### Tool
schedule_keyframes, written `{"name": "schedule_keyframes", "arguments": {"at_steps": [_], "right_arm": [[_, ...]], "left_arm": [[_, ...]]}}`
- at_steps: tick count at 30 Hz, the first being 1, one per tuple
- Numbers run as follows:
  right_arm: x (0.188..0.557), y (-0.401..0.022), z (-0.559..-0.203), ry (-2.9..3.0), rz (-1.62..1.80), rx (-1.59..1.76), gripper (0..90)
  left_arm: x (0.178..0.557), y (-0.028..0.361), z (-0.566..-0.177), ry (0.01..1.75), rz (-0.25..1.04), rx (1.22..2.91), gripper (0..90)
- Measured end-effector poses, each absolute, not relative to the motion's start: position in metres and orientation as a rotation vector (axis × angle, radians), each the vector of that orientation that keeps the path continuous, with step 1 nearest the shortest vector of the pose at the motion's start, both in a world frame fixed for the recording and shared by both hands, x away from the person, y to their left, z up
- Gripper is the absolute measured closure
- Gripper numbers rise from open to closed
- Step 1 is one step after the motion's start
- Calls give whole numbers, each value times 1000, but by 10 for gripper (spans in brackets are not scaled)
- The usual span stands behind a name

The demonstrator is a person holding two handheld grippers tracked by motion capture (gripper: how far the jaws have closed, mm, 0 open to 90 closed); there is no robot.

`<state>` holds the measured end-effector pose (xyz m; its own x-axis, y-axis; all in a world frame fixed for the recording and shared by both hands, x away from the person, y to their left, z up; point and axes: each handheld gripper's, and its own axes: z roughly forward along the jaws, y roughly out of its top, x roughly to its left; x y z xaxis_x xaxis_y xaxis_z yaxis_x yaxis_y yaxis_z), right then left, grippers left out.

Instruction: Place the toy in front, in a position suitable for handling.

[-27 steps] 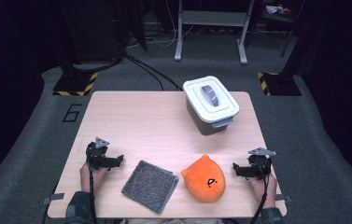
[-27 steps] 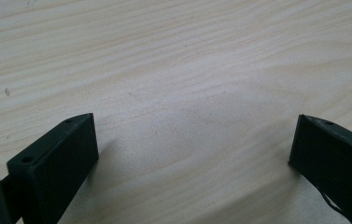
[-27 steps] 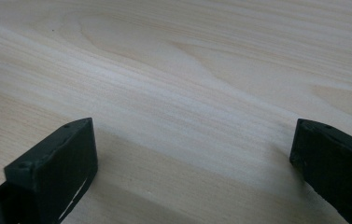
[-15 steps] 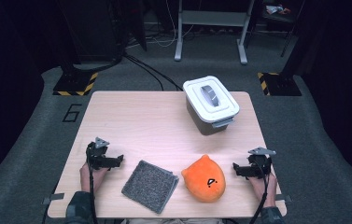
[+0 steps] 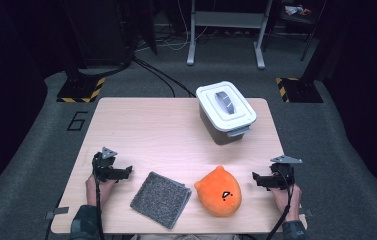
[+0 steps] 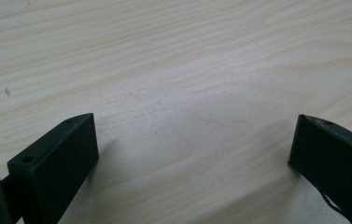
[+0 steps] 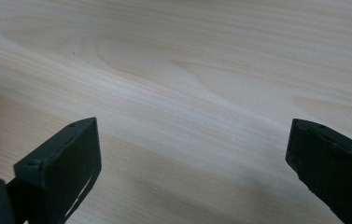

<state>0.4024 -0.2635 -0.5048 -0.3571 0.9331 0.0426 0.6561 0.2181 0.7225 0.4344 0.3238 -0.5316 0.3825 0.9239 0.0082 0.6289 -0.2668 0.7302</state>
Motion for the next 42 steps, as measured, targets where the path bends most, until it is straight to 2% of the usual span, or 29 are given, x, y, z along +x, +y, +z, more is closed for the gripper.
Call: {"name": "schedule_keyframes", "arguments": {"at_steps": [21, 42], "right_arm": [[424, -243, -443, 2124, 1005, 1355, 44], [473, -210, -397, 2158, 1038, 1256, 53]], "left_arm": [[434, 324, -532, 1330, 587, 1999, 8], [434, 324, -532, 1330, 587, 1999, 8]]}}
